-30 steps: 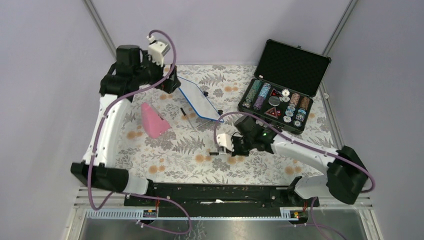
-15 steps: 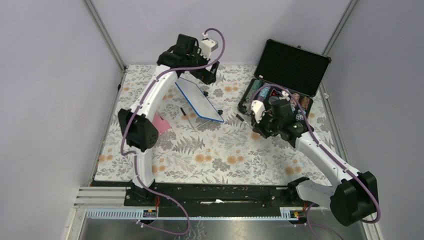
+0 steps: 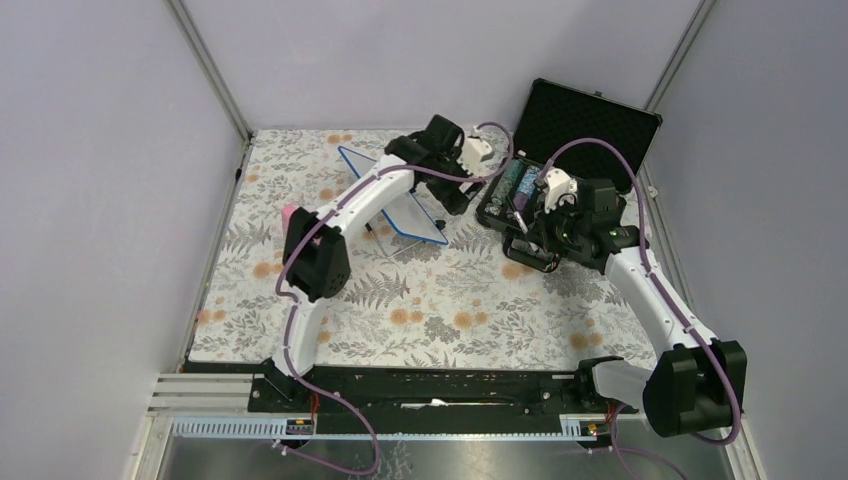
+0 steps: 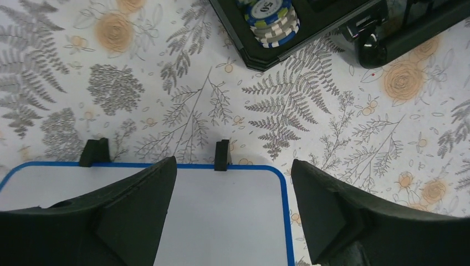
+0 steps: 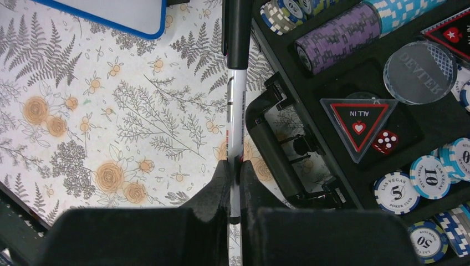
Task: Write a sentence on the whiteboard
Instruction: Adjust the whiteboard stand at the center of the board.
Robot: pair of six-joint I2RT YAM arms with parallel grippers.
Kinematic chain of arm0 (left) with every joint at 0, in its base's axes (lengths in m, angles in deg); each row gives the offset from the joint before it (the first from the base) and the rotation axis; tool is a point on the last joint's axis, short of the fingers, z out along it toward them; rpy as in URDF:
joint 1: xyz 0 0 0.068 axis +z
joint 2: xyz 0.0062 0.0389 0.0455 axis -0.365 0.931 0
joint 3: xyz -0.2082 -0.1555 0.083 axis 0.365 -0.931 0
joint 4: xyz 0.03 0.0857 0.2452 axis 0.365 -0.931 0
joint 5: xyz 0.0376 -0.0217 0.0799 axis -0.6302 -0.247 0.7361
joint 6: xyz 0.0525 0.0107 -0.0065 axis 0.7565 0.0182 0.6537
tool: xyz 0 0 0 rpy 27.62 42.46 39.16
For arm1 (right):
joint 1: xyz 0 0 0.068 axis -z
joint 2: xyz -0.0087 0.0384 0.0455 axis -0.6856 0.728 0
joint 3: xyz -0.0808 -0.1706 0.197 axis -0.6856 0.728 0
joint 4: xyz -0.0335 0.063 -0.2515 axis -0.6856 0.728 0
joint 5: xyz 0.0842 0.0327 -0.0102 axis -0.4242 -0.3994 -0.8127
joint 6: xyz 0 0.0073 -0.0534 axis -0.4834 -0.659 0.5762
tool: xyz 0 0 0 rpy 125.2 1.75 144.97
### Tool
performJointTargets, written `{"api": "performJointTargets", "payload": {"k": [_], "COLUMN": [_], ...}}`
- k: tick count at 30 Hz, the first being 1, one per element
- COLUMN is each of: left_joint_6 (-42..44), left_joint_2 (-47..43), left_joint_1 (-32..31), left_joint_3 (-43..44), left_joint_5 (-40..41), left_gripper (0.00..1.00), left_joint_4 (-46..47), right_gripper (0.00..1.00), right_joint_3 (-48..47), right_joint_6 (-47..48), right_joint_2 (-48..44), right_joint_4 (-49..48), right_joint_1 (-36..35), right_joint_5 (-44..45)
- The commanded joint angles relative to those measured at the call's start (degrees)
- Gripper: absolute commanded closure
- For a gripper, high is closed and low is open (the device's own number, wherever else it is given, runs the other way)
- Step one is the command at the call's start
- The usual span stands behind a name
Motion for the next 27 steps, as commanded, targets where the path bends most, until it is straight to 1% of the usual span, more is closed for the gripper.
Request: {"api": "performJointTargets", "payload": {"k": [1,3,8,13,18,22,25,27], "left_joint_6": [0.58,-0.14,-2.50,-3.60,-4.20,-4.45,-3.55,-2.26], "left_joint_2": [2.40,3.73,6.59,8.91,10.68,11.44,11.10,10.15], "left_joint_1": [-1.63,-2.30,-2.85,-3.47,-3.58,-3.58,-3.58,-3.61], "left_joint_3": [-0.07,0.18,0.99,0.53,0.56,0.18,-1.07,-2.71], "left_joint_5": [5.39,6.34,8.01,10.31,11.83,10.57,9.08,8.63], "left_gripper": [0.17,0.19,0.28,0.32,0.33,0.36,0.43,0.46], "left_joint_4": [1.14,1.14,1.15,1.09,1.05,0.13,-0.44,-0.36], "right_gripper": [1.00,1.00,1.00,1.00,1.00,1.00,1.00,1.00], "right_joint_3": [-2.39,-2.39,-2.43,-2.65,-2.40,-2.35,-2.37,-2.30], "right_joint_6": [-4.13,-4.70,-5.92,-6.53,-6.79,-6.65,-6.43,-6.34], "right_joint_2": [0.26,0.56,0.95,1.60,1.49,1.65,1.68,1.71], "right_joint_4": [-2.07,-2.06,-2.07,-2.03,-2.48,-2.47,-2.48,-2.49], "right_joint_1": [1.37,2.26,4.49,5.81,6.45,6.67,6.84,6.87], "right_joint_5": [-1.02,-0.36,0.26,1.76,0.80,0.63,0.14,-0.11]}}
